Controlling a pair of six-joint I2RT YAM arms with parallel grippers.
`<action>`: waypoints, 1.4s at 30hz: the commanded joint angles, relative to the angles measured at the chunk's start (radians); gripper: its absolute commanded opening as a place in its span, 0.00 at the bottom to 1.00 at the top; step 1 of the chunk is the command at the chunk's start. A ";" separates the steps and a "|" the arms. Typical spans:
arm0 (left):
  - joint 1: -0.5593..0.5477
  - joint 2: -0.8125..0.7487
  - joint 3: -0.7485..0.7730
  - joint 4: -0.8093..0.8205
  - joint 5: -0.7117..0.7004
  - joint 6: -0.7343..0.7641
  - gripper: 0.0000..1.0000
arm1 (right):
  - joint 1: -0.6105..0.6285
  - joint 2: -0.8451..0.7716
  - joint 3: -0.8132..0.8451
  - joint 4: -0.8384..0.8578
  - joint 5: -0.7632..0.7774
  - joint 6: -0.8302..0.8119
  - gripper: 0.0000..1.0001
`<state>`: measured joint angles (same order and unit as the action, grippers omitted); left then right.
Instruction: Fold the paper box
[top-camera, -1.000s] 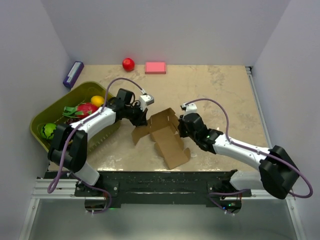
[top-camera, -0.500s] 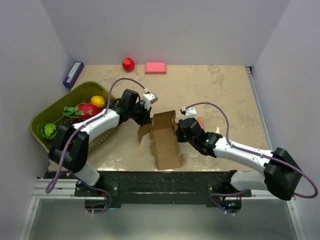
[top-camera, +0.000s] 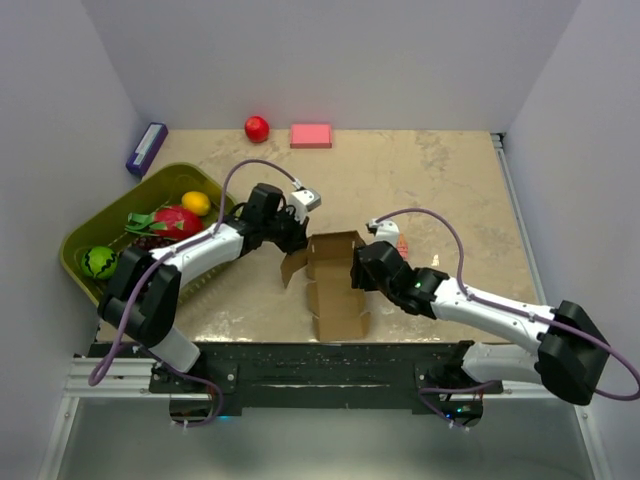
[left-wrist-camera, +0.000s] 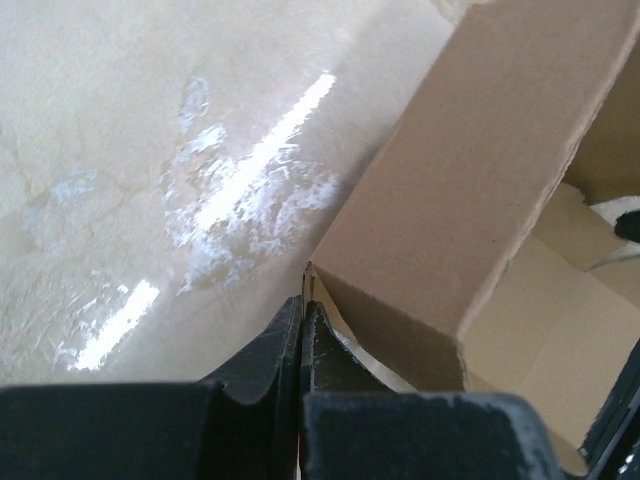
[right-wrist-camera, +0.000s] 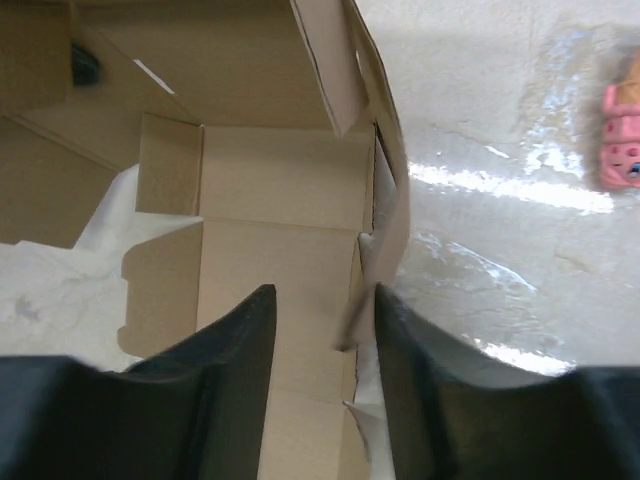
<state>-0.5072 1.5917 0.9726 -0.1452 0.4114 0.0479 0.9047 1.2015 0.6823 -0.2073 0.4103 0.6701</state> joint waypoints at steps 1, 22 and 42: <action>-0.043 -0.052 -0.008 0.026 0.055 0.131 0.00 | 0.008 -0.098 0.069 -0.084 0.076 0.014 0.62; -0.079 -0.065 -0.029 0.029 0.001 0.193 0.00 | 0.003 -0.197 -0.118 0.422 -0.027 0.588 0.72; -0.096 -0.050 -0.031 0.033 -0.010 0.191 0.00 | -0.199 0.012 -0.155 0.563 -0.106 0.519 0.51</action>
<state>-0.5964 1.5593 0.9504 -0.1425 0.4038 0.2260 0.7086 1.2053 0.5396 0.2813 0.3195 1.1984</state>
